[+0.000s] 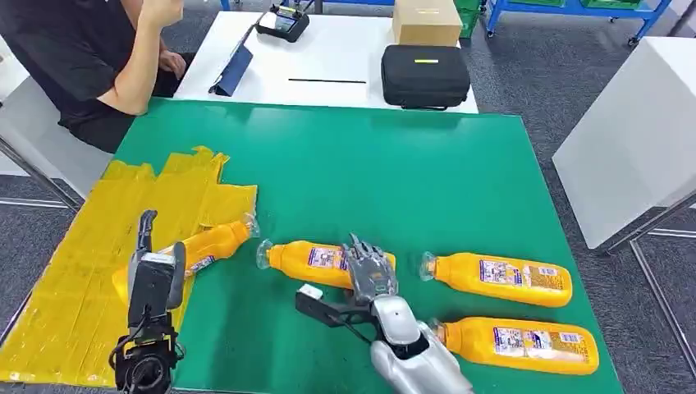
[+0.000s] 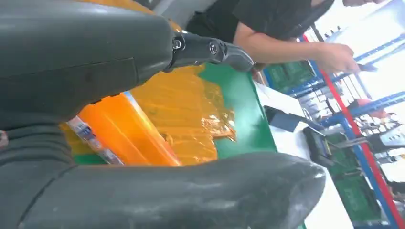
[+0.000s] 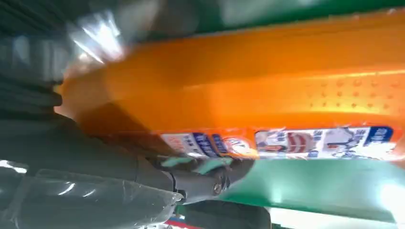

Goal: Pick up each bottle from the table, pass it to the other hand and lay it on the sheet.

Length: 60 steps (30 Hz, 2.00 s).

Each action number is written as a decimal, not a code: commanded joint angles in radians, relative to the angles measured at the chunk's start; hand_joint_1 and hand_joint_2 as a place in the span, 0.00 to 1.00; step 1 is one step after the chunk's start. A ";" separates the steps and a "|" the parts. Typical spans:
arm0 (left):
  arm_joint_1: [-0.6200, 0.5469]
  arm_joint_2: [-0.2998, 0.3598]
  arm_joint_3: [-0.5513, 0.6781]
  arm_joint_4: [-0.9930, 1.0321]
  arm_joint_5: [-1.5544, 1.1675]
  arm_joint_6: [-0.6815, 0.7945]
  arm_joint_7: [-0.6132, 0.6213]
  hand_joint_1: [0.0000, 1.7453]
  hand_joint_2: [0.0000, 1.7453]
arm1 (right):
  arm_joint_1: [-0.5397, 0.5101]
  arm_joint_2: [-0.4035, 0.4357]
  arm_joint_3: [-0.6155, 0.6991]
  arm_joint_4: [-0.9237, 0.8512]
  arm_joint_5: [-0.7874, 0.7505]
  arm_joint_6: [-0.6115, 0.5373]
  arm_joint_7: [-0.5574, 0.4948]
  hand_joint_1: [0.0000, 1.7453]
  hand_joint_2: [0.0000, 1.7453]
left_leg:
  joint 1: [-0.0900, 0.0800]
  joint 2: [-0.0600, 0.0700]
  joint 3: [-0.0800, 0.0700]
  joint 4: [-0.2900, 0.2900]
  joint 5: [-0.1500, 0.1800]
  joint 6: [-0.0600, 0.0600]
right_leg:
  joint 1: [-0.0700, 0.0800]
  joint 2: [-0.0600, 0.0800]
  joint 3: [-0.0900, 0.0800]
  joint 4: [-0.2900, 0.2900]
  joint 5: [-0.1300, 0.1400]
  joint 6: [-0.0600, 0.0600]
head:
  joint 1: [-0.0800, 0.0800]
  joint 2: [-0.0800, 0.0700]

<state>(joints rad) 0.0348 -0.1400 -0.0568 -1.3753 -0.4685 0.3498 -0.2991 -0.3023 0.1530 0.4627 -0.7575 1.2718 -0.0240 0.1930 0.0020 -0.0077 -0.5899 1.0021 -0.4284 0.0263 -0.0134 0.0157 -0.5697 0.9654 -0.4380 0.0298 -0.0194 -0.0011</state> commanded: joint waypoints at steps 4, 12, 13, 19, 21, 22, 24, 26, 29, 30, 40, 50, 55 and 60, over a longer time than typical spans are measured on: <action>-0.090 0.031 -0.044 0.146 0.031 0.000 -0.003 0.00 0.00 | -0.081 0.034 0.008 0.322 -0.031 0.058 0.019 1.00 1.00 | 0.000 0.000 0.011 -0.002 -0.001 -0.004 | 0.001 -0.002 0.009 -0.002 0.000 -0.002 | -0.001 0.000; -0.054 0.011 0.030 0.075 0.349 -0.235 -0.008 0.00 0.00 | -0.020 0.047 -0.110 0.060 -0.219 -0.046 -0.152 1.00 1.00 | 0.001 0.001 0.015 -0.002 -0.002 -0.004 | 0.002 -0.001 0.004 -0.002 -0.001 -0.003 | -0.001 0.000; -0.039 0.008 0.052 0.056 0.451 -0.317 -0.017 0.00 1.00 | 0.014 0.049 -0.132 -0.051 -0.293 -0.073 -0.220 1.00 1.00 | 0.001 0.003 0.014 -0.002 -0.002 -0.004 | 0.002 0.001 0.008 -0.003 0.001 -0.004 | 0.000 0.000; 0.005 0.008 0.085 0.000 0.625 -0.467 -0.022 0.00 1.00 | 0.114 0.041 -0.157 -0.346 -0.486 -0.071 -0.282 1.00 1.00 | 0.001 0.002 0.011 -0.001 -0.002 -0.004 | 0.001 0.000 0.010 0.000 0.000 -0.004 | 0.000 0.000; 0.028 0.011 0.094 -0.029 0.736 -0.550 -0.018 0.00 1.00 | 0.159 0.025 -0.139 -0.482 -0.561 -0.097 -0.312 1.00 1.00 | 0.000 0.000 0.007 0.000 -0.002 -0.003 | 0.001 -0.002 0.007 0.001 -0.001 -0.004 | -0.001 0.000; 0.038 0.013 0.091 -0.042 0.750 -0.557 -0.020 0.00 1.00 | 0.186 0.018 -0.135 -0.547 -0.615 -0.096 -0.330 1.00 1.00 | 0.001 0.001 0.006 0.001 -0.003 -0.003 | 0.002 -0.002 0.007 0.001 -0.001 -0.005 | -0.001 0.000; 0.050 0.016 0.069 -0.059 0.759 -0.557 -0.023 0.00 1.00 | 0.221 0.001 -0.114 -0.610 -0.649 -0.105 -0.339 1.00 1.00 | 0.001 -0.001 0.004 0.001 -0.003 -0.003 | 0.001 -0.003 0.005 0.002 -0.002 -0.004 | 0.000 0.000; 0.058 0.018 0.038 -0.067 0.773 -0.544 -0.038 0.00 1.00 | 0.237 -0.008 -0.096 -0.621 -0.682 -0.135 -0.353 1.00 1.00 | 0.001 -0.002 0.003 0.000 -0.002 -0.002 | 0.001 -0.003 0.004 0.000 -0.001 -0.004 | 0.000 0.000; 0.068 0.025 -0.011 -0.076 0.812 -0.554 -0.060 0.00 1.00 | 0.235 -0.019 -0.061 -0.586 -0.708 -0.169 -0.362 1.00 1.00 | 0.001 -0.003 0.003 0.000 -0.002 -0.003 | 0.001 -0.004 0.005 0.000 -0.002 -0.004 | -0.001 0.000; 0.068 0.024 -0.025 -0.079 0.811 -0.551 -0.061 0.00 1.00 | 0.230 -0.017 -0.053 -0.565 -0.713 -0.175 -0.362 1.00 1.00 | 0.001 -0.003 0.001 0.000 -0.001 -0.002 | 0.001 -0.004 0.003 0.000 -0.001 -0.004 | 0.000 0.000; 0.067 0.033 -0.042 -0.078 0.815 -0.545 -0.066 0.00 1.00 | 0.220 -0.022 -0.039 -0.540 -0.726 -0.197 -0.366 1.00 1.00 | 0.000 -0.001 0.000 -0.001 -0.001 -0.002 | 0.001 -0.002 0.001 -0.001 0.000 -0.004 | -0.001 0.000; 0.026 0.050 -0.192 -0.068 0.655 -0.375 -0.089 0.00 1.00 | 0.075 0.028 0.116 -0.283 -0.643 -0.253 -0.261 1.00 1.00 | 0.001 0.001 0.000 -0.001 -0.001 -0.003 | 0.001 0.000 0.001 -0.001 0.001 -0.004 | -0.001 0.000; -0.027 0.037 -0.196 -0.027 0.677 -0.373 -0.074 0.00 1.00 | 0.009 0.063 0.217 -0.155 -0.511 -0.344 -0.202 1.00 1.00 | 0.000 0.001 0.000 -0.001 0.000 -0.003 | 0.001 0.000 0.001 -0.001 0.001 -0.004 | 0.000 0.000; -0.045 0.031 -0.195 -0.015 0.688 -0.379 -0.068 0.00 1.00 | 0.004 0.089 0.298 -0.107 -0.381 -0.374 -0.124 1.00 1.00 | 0.001 0.001 0.001 -0.001 0.000 -0.002 | 0.001 0.000 0.001 -0.001 0.001 -0.004 | -0.001 0.000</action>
<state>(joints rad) 0.0574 -0.1316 -0.2239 -1.4656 0.2067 -0.0286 -0.3776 -0.2093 0.2086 0.5927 -1.0702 0.7764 -0.3550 -0.0002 0.0027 -0.0088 -0.5932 1.0020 -0.4275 0.0256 -0.0126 0.0148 -0.5715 0.9654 -0.4366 0.0272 -0.0202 -0.0011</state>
